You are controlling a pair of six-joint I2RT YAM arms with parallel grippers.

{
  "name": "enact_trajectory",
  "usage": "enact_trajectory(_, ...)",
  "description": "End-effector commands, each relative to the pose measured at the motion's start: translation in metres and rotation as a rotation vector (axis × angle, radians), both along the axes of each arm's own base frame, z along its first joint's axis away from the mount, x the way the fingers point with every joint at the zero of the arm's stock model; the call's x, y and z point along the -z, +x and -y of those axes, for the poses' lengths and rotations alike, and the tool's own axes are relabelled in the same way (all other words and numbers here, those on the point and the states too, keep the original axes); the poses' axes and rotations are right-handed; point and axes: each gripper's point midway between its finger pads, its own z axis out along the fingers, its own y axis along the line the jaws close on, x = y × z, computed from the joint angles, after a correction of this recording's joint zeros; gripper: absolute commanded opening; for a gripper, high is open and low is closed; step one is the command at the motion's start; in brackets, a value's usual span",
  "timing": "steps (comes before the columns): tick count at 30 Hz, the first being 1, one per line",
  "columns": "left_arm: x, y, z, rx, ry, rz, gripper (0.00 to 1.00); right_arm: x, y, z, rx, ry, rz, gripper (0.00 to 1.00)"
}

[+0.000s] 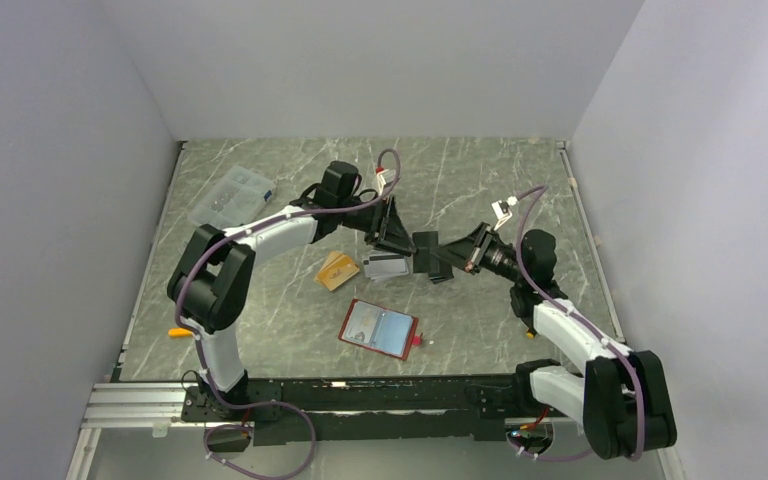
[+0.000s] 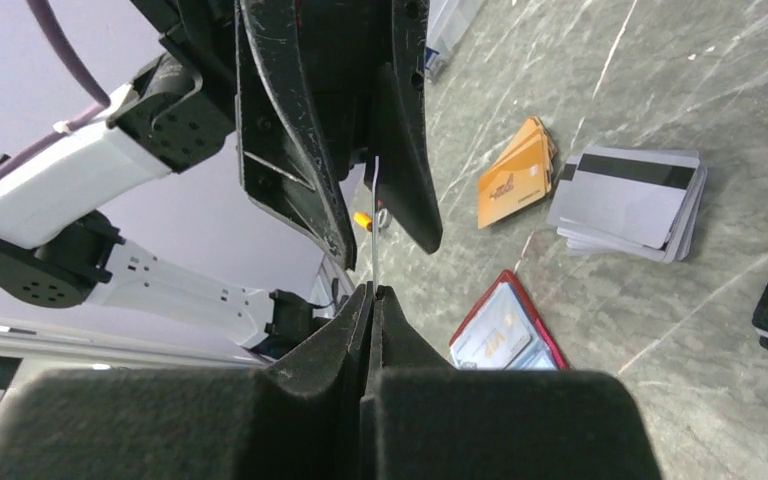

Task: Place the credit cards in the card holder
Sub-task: Pick up the credit card from the center of the board, then turn over the card slot in the card holder.

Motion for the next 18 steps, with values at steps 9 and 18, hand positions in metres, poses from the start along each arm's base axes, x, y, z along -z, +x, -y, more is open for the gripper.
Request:
enact_trajectory(9,0.043,-0.012,-0.103,-0.072,0.253,0.073,0.54,0.061,-0.068,-0.026,-0.064,-0.244,-0.168,0.00)
enact_trajectory(18,0.120,-0.061,-0.152,-0.027,0.469,0.022,0.68,0.113,-0.121,-0.032,-0.082,-0.312,-0.349,0.00)
